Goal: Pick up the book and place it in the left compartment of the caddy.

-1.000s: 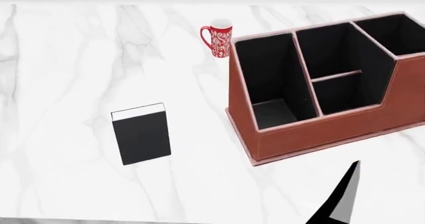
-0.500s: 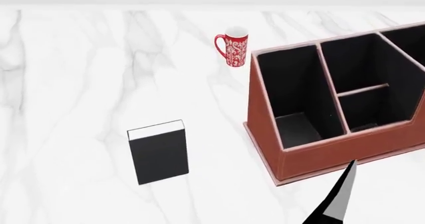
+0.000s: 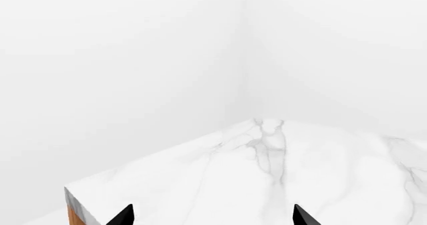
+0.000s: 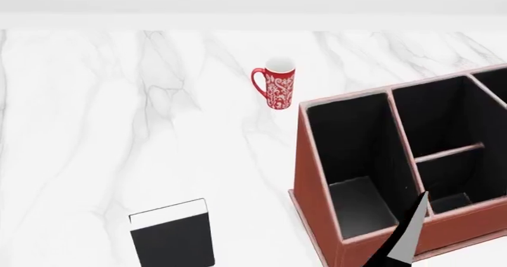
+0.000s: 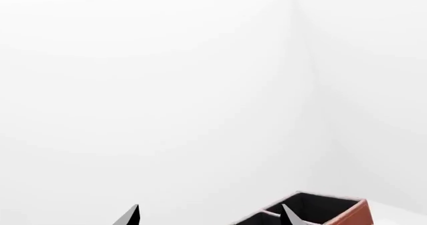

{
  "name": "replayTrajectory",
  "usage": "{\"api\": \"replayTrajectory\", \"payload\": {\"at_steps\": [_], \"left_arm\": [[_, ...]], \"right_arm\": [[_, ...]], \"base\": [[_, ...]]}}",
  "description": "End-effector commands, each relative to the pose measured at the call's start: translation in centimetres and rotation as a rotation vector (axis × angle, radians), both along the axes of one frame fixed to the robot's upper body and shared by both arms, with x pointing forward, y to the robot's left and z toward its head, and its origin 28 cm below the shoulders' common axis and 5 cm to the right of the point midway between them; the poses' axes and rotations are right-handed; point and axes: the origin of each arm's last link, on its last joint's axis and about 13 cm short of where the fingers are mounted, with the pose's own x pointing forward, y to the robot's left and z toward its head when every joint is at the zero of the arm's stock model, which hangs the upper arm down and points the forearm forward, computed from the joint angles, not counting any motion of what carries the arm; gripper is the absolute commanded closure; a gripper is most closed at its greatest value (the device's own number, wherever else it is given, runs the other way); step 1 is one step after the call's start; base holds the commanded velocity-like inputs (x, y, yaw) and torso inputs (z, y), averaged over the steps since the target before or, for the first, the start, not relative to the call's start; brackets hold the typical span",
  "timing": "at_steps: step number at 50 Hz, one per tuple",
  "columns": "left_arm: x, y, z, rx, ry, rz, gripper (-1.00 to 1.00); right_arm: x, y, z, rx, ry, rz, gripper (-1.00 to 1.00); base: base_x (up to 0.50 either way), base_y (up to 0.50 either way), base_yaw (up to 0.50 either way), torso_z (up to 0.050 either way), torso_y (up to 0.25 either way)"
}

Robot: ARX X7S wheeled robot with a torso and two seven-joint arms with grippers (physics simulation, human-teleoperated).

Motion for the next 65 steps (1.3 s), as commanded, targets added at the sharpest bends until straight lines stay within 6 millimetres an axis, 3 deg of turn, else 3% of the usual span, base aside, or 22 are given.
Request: {"api": "replayTrajectory", "payload": {"at_steps": [1, 31, 47, 55, 59, 65], "left_arm": [[0.0, 0.0, 0.0, 0.001, -0.002, -0.001, -1.00], [0.1, 0.0, 0.0, 0.001, -0.004, -0.005, -1.00], [0.0, 0.0, 0.0, 0.001, -0.006, -0.004, -1.00], [0.0, 0.0, -0.2, -0.002, -0.003, -0.005, -1.00], [0.1, 0.0, -0.2, -0.005, -0.001, -0.006, -1.00], [0.1, 0.0, -0.3, -0.007, -0.001, -0.006, -1.00]], "right_arm": [[0.0, 0.0, 0.0, -0.010, 0.001, 0.004, -1.00], [0.0, 0.2, -0.1, -0.020, 0.014, 0.009, -1.00], [0.1, 0.5, -0.4, -0.071, 0.043, 0.010, -1.00], [0.0, 0.0, 0.6, -0.070, 0.066, 0.005, -1.00], [-0.2, 0.2, 1.4, -0.139, 0.142, 0.132, -1.00], [0.2, -0.4, 3.0, -0.226, 0.226, 0.150, -1.00]], "base": [[0.50, -0.04, 0.00, 0.000, 0.000], [0.49, -0.03, 0.00, 0.000, 0.001], [0.01, 0.00, 0.00, 0.000, 0.001], [0.00, 0.00, 0.00, 0.000, 0.000], [0.00, 0.00, 0.00, 0.000, 0.000], [0.00, 0.00, 0.00, 0.000, 0.000]]}}
